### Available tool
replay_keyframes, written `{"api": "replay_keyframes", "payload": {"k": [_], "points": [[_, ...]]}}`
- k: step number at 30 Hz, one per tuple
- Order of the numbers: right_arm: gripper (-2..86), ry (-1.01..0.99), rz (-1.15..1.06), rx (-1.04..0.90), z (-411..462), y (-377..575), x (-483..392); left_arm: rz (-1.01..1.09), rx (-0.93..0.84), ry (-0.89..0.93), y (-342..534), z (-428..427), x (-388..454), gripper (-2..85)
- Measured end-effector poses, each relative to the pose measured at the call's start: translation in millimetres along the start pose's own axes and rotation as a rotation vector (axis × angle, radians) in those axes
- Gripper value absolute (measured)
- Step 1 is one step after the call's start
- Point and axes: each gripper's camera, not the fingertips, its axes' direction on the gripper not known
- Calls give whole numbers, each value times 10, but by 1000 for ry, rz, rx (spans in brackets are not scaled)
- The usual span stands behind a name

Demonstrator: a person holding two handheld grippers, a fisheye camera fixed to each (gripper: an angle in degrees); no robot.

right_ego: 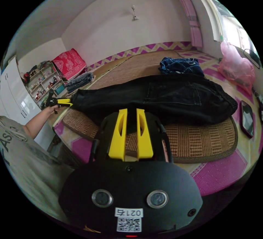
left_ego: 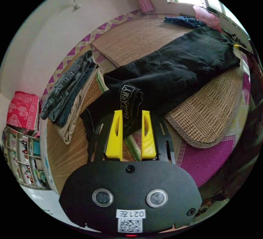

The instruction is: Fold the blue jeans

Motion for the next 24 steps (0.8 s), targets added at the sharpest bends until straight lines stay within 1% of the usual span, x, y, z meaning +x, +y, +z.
{"api": "replay_keyframes", "payload": {"k": [2,6,8,9,11,13,14,19,22,24], "points": [[51,-29,9,-1,34,33,-6,-29,38,5,40,-28,-128,28],[34,-55,16,3,46,82,-9,-177,126,131,177,-160,-579,2],[22,-82,27,12,46,114,10,-291,206,264,297,-257,-947,-2],[19,-91,30,13,48,121,16,-315,218,299,321,-271,-1037,-3],[10,-124,43,18,70,148,42,-399,233,437,404,-279,-1369,-5],[6,-137,54,25,87,174,59,-479,229,503,480,-261,-1609,-7],[4,-142,61,28,100,194,68,-551,238,497,562,-262,-1774,-8],[-1,-187,96,26,171,283,116,-738,259,550,902,-202,-2342,-10],[-3,-202,109,20,192,319,144,-834,343,637,1060,-386,-2597,-10],[-4,-202,116,23,186,335,158,-877,398,662,1108,-593,-2737,-10]]}}
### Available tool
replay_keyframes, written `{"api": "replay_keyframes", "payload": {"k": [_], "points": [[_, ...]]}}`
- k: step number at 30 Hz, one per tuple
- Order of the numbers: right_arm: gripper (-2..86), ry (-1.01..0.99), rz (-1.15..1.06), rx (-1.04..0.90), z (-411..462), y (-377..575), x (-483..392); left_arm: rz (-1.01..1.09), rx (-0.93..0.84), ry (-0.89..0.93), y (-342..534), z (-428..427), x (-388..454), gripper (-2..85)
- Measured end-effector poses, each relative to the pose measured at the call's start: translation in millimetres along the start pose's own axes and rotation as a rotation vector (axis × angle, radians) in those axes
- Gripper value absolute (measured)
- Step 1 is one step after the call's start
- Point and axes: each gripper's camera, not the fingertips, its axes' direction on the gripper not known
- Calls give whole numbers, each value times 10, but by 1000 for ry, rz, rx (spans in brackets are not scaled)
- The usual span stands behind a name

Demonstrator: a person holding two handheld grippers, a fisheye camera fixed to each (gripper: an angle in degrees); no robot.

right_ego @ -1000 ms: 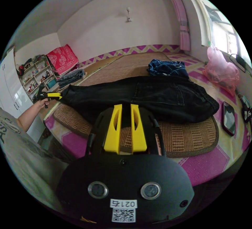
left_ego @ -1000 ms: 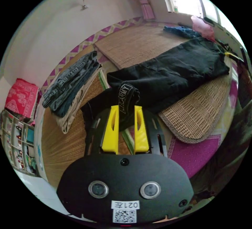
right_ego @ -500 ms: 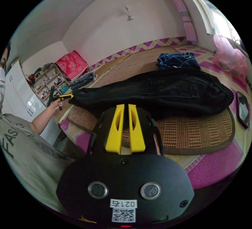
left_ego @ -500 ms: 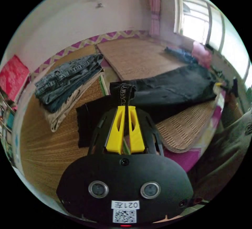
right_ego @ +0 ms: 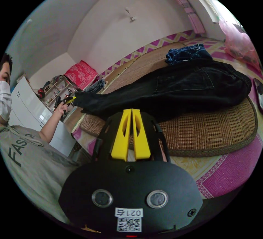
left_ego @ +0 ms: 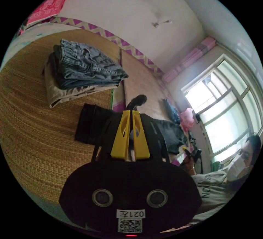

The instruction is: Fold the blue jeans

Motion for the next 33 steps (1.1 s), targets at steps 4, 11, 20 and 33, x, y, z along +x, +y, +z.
{"api": "replay_keyframes", "payload": {"k": [4,11,20,33], "points": [[-6,-24,15,4,6,20,14,-128,62,-61,-225,-395,-63,-10],[-5,-43,18,13,93,86,-96,-412,-98,-194,-347,-18,-1203,-9],[-5,-68,-284,-50,328,-81,-639,35,47,-72,-216,-126,-895,-9],[-7,544,-754,-392,1532,212,-1383,499,-357,-470,619,1089,-109,-9]]}}
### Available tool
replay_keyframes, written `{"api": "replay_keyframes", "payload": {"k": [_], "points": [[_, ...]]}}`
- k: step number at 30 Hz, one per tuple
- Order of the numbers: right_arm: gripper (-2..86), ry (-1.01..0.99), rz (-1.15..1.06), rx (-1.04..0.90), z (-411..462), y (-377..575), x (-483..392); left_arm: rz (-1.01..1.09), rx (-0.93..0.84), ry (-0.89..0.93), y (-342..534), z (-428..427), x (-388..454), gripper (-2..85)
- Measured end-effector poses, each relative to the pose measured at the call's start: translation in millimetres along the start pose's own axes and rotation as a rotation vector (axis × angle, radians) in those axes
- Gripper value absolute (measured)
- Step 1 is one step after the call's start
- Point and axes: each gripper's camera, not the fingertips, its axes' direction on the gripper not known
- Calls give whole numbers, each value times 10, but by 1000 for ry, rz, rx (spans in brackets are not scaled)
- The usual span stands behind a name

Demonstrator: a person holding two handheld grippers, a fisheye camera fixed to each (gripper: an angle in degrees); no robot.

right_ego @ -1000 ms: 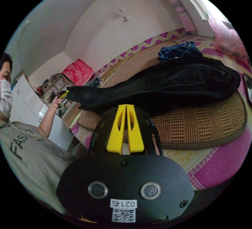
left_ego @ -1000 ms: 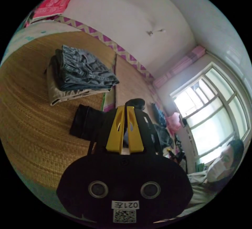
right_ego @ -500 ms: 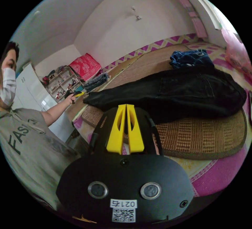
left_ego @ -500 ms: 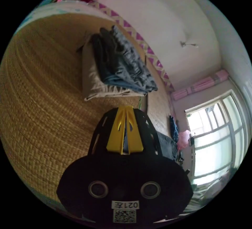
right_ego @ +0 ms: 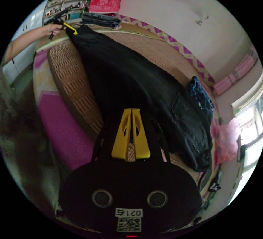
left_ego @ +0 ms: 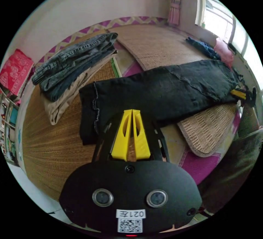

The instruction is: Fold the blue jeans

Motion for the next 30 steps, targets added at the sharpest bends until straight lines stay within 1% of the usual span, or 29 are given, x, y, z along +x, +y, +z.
{"api": "replay_keyframes", "payload": {"k": [2,7,10,12,13,14,15,16,17,19,20,23,25,28,30], "points": [[-7,-17,68,-31,0,-63,35,-14,-7,42,26,34,-44,-9],[-4,-153,175,-27,-4,-41,303,19,-29,10,83,77,34,-10],[-2,-206,208,-22,-11,-3,436,-8,-22,-28,135,78,57,-9],[2,-195,203,-20,-33,18,453,-75,-8,16,182,35,-29,-9],[6,-187,204,-15,-56,41,473,-161,24,44,255,-52,-133,-9],[13,-188,237,-16,-83,84,527,-260,122,73,387,-211,-253,-8],[26,-204,260,-16,-103,115,569,-314,180,102,471,-296,-321,-7],[51,-244,316,-2,-161,198,676,-434,259,176,650,-426,-466,-6],[58,-282,380,35,-239,311,794,-554,281,240,830,-491,-598,-3],[63,-331,471,106,-357,502,951,-690,287,328,1073,-499,-717,7],[65,-357,517,138,-417,615,1034,-748,282,367,1192,-472,-741,44],[67,-407,598,182,-504,825,1180,-850,277,408,1370,-376,-692,94],[68,-447,619,191,-532,906,1238,-916,276,410,1440,-302,-648,102],[69,-480,634,203,-595,1016,1316,-1004,240,341,1510,-197,-597,112],[69,-484,632,207,-647,1079,1361,-1030,231,354,1561,-142,-579,114]]}}
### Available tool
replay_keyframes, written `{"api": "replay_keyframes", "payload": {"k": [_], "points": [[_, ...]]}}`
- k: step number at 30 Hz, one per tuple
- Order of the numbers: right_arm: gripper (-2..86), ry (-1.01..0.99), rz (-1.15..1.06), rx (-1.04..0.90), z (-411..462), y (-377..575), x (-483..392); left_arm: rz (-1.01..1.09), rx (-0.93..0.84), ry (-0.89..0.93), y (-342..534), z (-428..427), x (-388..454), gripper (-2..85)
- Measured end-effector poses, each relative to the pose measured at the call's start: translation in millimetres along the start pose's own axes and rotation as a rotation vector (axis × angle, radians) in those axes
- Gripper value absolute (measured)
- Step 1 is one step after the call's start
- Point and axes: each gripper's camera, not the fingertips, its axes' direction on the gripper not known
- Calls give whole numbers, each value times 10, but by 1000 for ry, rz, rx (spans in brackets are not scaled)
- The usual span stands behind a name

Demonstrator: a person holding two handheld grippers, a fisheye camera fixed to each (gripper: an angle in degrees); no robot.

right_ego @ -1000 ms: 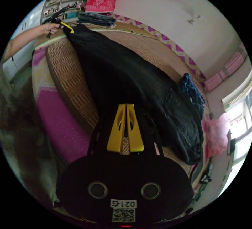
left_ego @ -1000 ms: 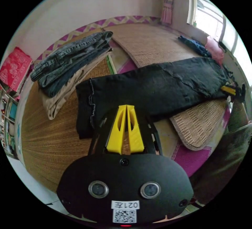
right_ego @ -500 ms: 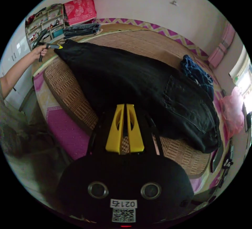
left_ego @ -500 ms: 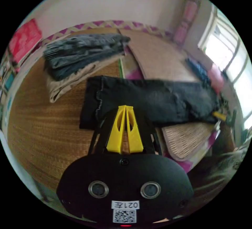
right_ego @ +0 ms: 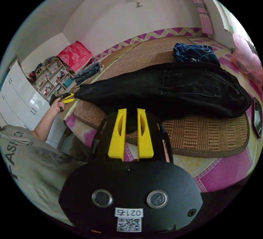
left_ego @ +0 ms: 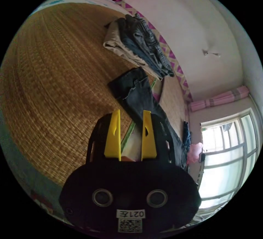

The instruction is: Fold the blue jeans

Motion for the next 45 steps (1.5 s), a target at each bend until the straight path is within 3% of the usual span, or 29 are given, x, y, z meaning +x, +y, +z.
{"api": "replay_keyframes", "payload": {"k": [13,18,22,27,32,38,45], "points": [[66,-67,62,36,-448,109,446,-78,111,33,417,345,57,65],[59,-82,97,68,-627,182,655,-100,155,216,703,484,81,-2],[52,-82,116,101,-840,254,858,169,209,331,1086,273,913,-8],[36,-86,135,130,-1042,338,1092,687,248,225,2136,247,2605,-9],[22,-108,168,162,-1224,463,1332,1073,133,119,3732,1218,3966,-9],[14,-122,204,181,-1430,650,1569,1119,-264,-41,4946,3028,4154,-9],[15,-95,248,213,-1653,768,1874,1182,-133,27,5475,3045,4479,-9]]}}
